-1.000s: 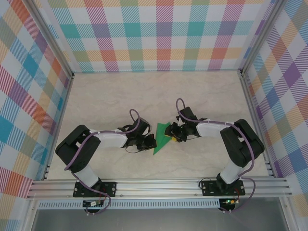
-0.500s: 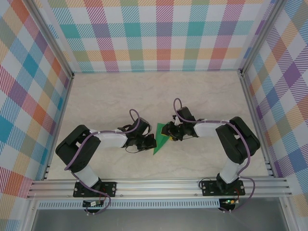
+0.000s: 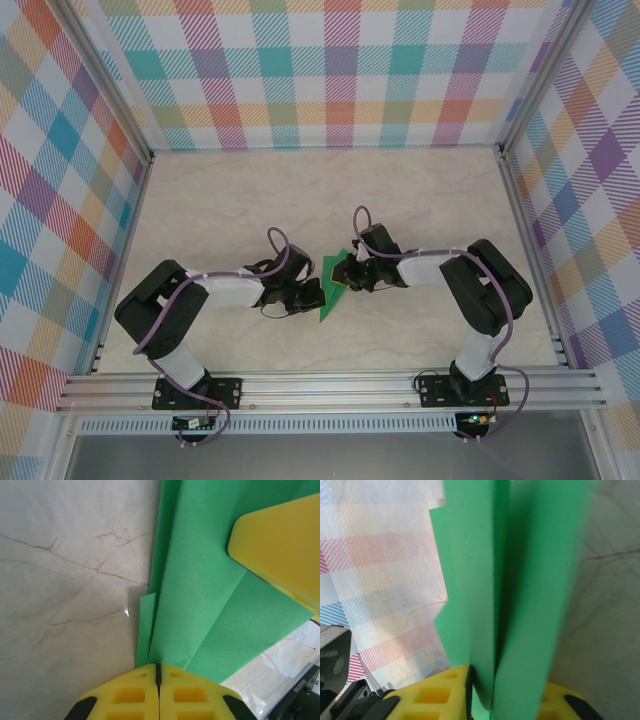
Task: Fold a paper plane with a square sheet of paper (pick it up from the middle)
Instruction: Turn over the paper at the center of the table.
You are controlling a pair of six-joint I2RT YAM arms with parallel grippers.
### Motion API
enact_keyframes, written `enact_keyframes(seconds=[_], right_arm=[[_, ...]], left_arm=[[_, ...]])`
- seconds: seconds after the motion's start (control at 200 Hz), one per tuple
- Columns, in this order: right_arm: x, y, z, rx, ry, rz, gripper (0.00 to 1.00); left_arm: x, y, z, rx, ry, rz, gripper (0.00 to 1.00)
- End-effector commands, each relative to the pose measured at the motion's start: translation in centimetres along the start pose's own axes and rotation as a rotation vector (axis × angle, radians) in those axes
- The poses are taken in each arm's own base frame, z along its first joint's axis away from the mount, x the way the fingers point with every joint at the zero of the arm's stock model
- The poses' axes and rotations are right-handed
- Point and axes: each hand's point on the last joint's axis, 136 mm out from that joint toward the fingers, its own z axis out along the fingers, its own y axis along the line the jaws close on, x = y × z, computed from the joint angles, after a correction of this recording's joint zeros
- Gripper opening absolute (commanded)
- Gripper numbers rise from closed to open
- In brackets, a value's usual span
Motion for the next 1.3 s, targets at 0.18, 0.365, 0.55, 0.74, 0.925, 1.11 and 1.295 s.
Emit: enact_keyframes(seconds=[0.18,0.365,0.55,0.74,0.925,1.11,1.295], right_arm=[[-0.2,1.7,-2.2,0.043,-0.030,-0.112,0.07],[-0.3,1.4,-6.8,0.254,-0.059,-0.209,0.08],[-0.5,-1.5,-12.5,0.666,-0.068,-0.271,0.09],[-0.8,-3.3,-17.5,1.120,-0.071,-0.300,0.08],[-0.2,-2.9,-15.2,1.236,-0.008,-0.311,0.06],[0.7,-2.3,-10.7,1.302,0.055,-0.335,0.08],[2.2,-2.5,-5.4,1.262,0.127,-0.298,0.09]], left_arm=[[-0.2,0.0,-4.1,-0.020,-0.122,-0.021,0.13],[-1.1,0.9,-9.4,-0.087,-0.294,-0.021,0.20],[-0.6,3.6,-12.6,-0.173,-0.376,-0.054,0.23],[-0.5,5.7,-14.7,-0.222,-0.451,-0.099,0.25],[-0.8,6.6,-16.6,-0.249,-0.526,-0.122,0.31],[-0.8,7.2,-17.7,-0.276,-0.559,-0.124,0.34],[-0.3,7.8,-17.5,-0.290,-0.544,-0.129,0.34]])
